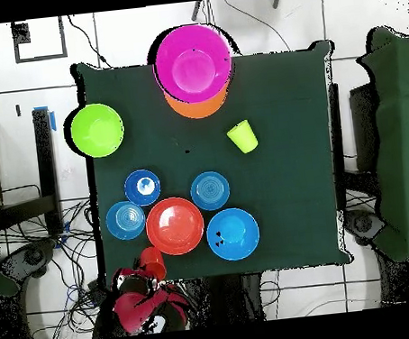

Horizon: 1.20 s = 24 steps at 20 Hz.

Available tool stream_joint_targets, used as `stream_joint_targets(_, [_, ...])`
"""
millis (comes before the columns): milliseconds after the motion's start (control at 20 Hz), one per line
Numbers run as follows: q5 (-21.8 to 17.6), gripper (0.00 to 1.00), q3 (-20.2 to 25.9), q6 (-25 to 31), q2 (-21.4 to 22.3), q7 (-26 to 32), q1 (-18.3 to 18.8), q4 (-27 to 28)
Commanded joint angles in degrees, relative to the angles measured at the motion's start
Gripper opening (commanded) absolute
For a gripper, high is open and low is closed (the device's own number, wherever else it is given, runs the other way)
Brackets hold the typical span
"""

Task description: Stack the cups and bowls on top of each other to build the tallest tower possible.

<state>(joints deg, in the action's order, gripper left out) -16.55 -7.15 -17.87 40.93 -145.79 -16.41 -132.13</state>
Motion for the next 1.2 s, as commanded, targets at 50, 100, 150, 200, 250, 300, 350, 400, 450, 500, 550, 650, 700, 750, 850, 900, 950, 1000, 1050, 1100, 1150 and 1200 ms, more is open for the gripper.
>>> stream_joint_targets(50, [-2.4, 0.00, 5.8, 6.0, 2.2, -2.4, 0.2, -2.6])
stream_joint_targets(100, [-2.0, 0.00, 5.4, 6.7, 2.9, -2.3, -0.3, -2.7])
stream_joint_targets(150, [-1.2, 0.00, 4.3, 7.0, 3.5, -2.3, -1.1, -2.5])
stream_joint_targets(200, [-0.5, 0.00, 2.5, 7.7, 4.3, -1.7, -2.4, -1.9])
stream_joint_targets(250, [-0.4, 0.00, 2.1, 8.9, 5.3, -1.1, -2.2, -1.5])
stream_joint_targets(300, [-0.5, 0.00, 2.2, 10.0, 6.4, -0.8, -1.7, -1.3])
stream_joint_targets(350, [-0.5, 0.00, 2.5, 11.4, 7.5, -0.4, -1.2, -1.0])
stream_joint_targets(400, [-0.3, 0.00, 2.9, 12.9, 8.8, -0.3, -0.9, -1.0])
stream_joint_targets(450, [0.0, 0.00, 2.5, 14.1, 10.3, 0.0, -1.3, -0.9])
stream_joint_targets(500, [0.0, 0.00, 3.9, 16.4, 12.6, 0.2, 0.1, -1.5])
stream_joint_targets(550, [0.1, 0.00, 4.1, 18.8, 15.1, 0.9, 0.6, -1.7])
stream_joint_targets(650, [-0.1, 0.00, 6.6, 23.5, 19.6, 2.8, 4.1, -1.8])
stream_joint_targets(700, [-0.7, 0.00, 6.7, 24.8, 20.8, 4.2, 5.2, -1.0])
stream_joint_targets(750, [-1.0, 0.00, 7.7, 25.5, 21.3, 4.7, 6.8, -0.6])
stream_joint_targets(850, [-2.6, 0.00, 7.4, 25.5, 21.4, 5.9, 8.1, 1.4])
stream_joint_targets(900, [-3.5, 0.00, 8.2, 24.8, 21.2, 6.0, 9.5, 2.0])
stream_joint_targets(950, [-4.0, 0.00, 8.9, 25.2, 21.3, 6.6, 10.6, 2.8])
stream_joint_targets(1000, [-4.4, 0.00, 9.8, 25.1, 21.2, 6.8, 12.0, 3.2])
stream_joint_targets(1050, [-5.2, 0.00, 9.8, 25.0, 20.9, 7.3, 12.5, 4.2])
stream_joint_targets(1100, [-5.9, 0.00, 10.3, 24.0, 19.7, 6.9, 13.4, 4.9])
stream_joint_targets(1150, [-6.9, 0.00, 9.9, 23.2, 18.6, 7.0, 13.5, 6.0])
stream_joint_targets(1200, [-7.6, 0.00, 9.6, 22.5, 17.3, 6.7, 13.7, 7.2])
